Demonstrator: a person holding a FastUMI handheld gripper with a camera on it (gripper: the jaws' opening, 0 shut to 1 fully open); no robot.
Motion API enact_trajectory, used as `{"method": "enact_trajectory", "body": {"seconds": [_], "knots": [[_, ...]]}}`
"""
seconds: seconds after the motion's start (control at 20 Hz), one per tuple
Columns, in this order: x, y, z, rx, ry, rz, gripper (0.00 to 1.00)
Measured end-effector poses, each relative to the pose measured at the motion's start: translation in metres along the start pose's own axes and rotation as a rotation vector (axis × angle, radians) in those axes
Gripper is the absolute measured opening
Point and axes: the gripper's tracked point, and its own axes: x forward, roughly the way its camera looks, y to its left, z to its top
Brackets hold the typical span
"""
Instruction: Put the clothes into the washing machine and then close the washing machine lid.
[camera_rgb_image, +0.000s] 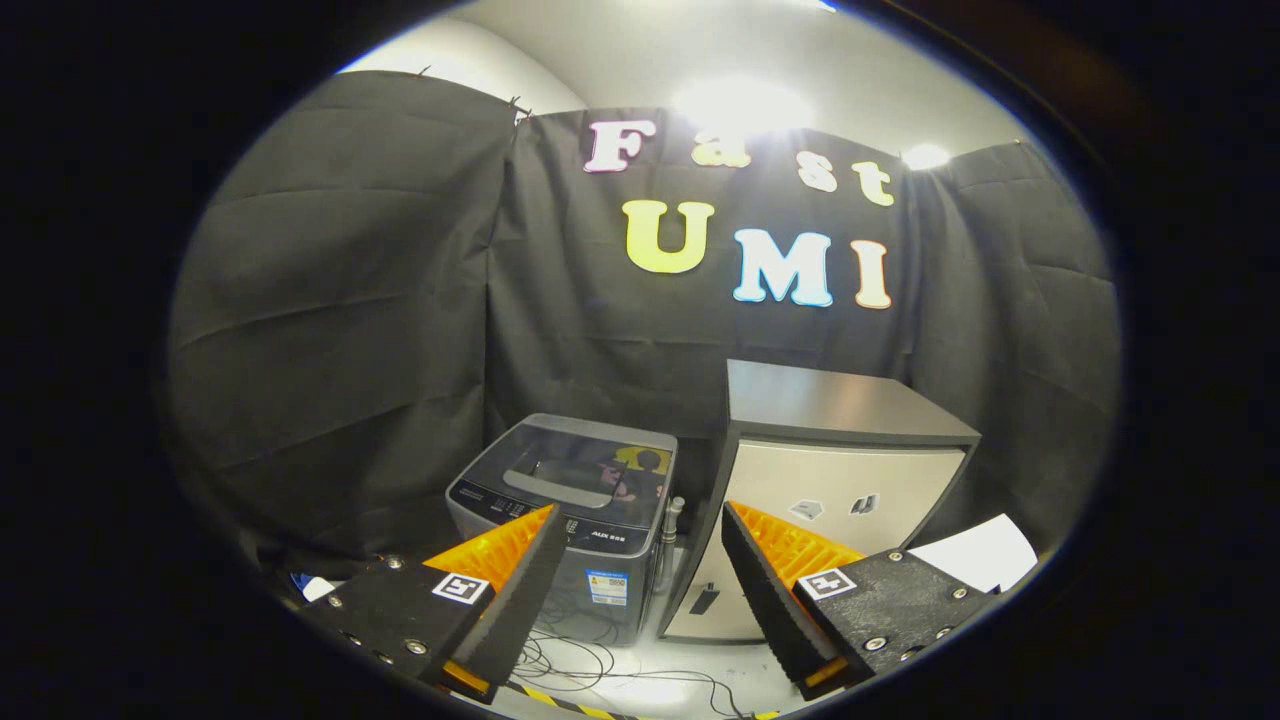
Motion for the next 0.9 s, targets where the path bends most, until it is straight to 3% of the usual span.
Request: {"method": "enact_trajectory", "body": {"seconds": [0.35, 0.6, 0.9], "knots": [[-0.069, -0.014, 0.002, 0.018, -0.084, -0.098, 0.97], [-0.110, -0.004, -0.014, -0.011, -0.093, -0.086, 0.97], [-0.124, 0.001, -0.025, -0.065, -0.079, -0.066, 0.97]]}}
